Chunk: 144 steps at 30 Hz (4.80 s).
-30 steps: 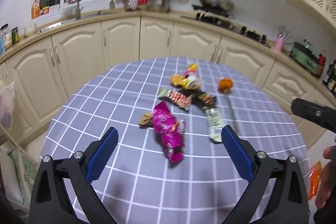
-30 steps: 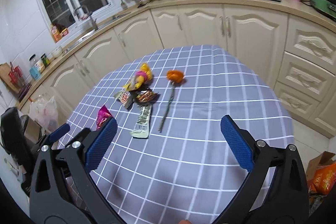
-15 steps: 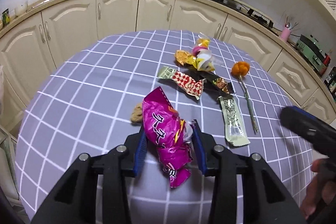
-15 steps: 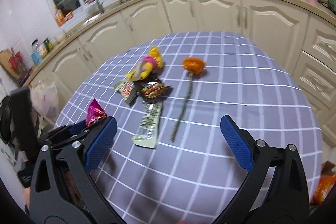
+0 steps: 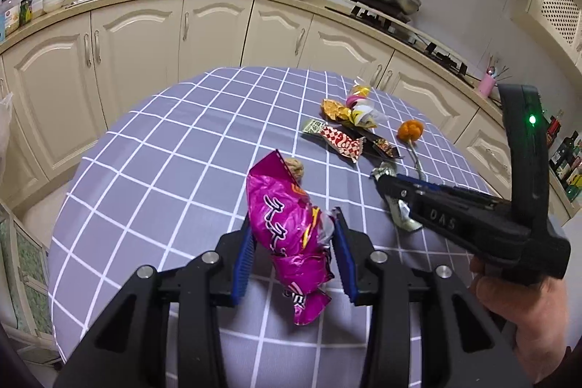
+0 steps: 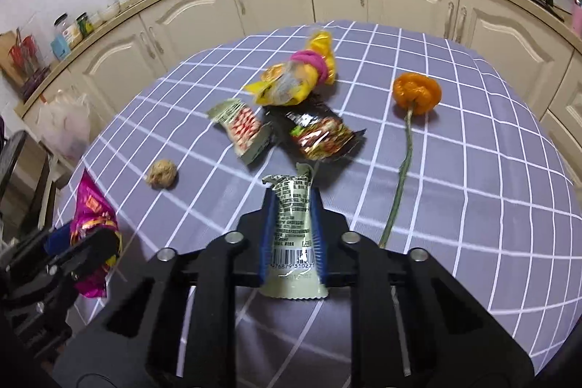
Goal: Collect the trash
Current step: 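Grasp the pink chip bag with left tool while right tool grasps pale wrapper, then carry both items to the blue bin and open both tools, then swing both tools back toward the table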
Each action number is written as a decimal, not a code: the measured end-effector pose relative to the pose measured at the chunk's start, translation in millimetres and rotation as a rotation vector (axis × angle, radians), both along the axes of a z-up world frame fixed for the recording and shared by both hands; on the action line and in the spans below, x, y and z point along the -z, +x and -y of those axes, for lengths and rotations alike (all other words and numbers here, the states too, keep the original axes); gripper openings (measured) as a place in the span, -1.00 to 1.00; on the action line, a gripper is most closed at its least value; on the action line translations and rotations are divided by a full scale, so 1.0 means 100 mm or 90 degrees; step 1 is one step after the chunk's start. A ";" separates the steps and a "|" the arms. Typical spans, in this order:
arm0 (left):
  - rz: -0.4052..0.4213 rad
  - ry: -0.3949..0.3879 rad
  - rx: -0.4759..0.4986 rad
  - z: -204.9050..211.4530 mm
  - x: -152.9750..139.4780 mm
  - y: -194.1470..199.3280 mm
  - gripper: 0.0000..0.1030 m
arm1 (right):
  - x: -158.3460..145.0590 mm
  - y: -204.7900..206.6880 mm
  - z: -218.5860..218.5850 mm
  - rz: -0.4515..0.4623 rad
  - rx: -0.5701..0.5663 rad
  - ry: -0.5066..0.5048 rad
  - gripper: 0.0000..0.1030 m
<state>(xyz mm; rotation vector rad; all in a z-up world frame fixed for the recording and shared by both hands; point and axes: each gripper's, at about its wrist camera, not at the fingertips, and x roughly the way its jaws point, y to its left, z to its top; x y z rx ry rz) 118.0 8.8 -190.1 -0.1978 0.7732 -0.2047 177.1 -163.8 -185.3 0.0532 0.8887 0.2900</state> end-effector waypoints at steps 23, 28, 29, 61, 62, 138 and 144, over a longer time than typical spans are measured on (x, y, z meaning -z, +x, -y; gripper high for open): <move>0.117 0.010 0.130 0.90 -0.64 -0.60 -0.24 | -0.85 -1.39 1.37 0.145 0.105 0.155 -0.71; 0.145 0.018 0.188 1.34 -0.79 -0.75 -0.24 | -0.95 -1.69 1.86 0.174 0.165 0.167 -0.70; 0.151 0.020 0.202 1.44 -0.81 -0.79 -0.24 | -0.95 -1.77 2.01 0.179 0.185 0.170 -0.70; -0.118 0.112 0.689 4.81 1.34 -1.95 -0.24 | 1.16 -3.84 4.44 -0.051 0.641 0.228 -0.70; -0.132 0.117 0.694 4.88 1.45 -1.95 -0.24 | 1.21 -3.86 4.45 -0.058 0.645 0.231 -0.70; 0.223 0.043 0.116 0.92 -0.94 -0.41 0.86 | -0.97 -0.87 1.69 0.114 0.222 0.106 0.88; 0.159 0.071 0.040 0.30 -0.61 -0.12 0.85 | -0.71 -0.53 1.31 0.070 0.180 0.097 0.88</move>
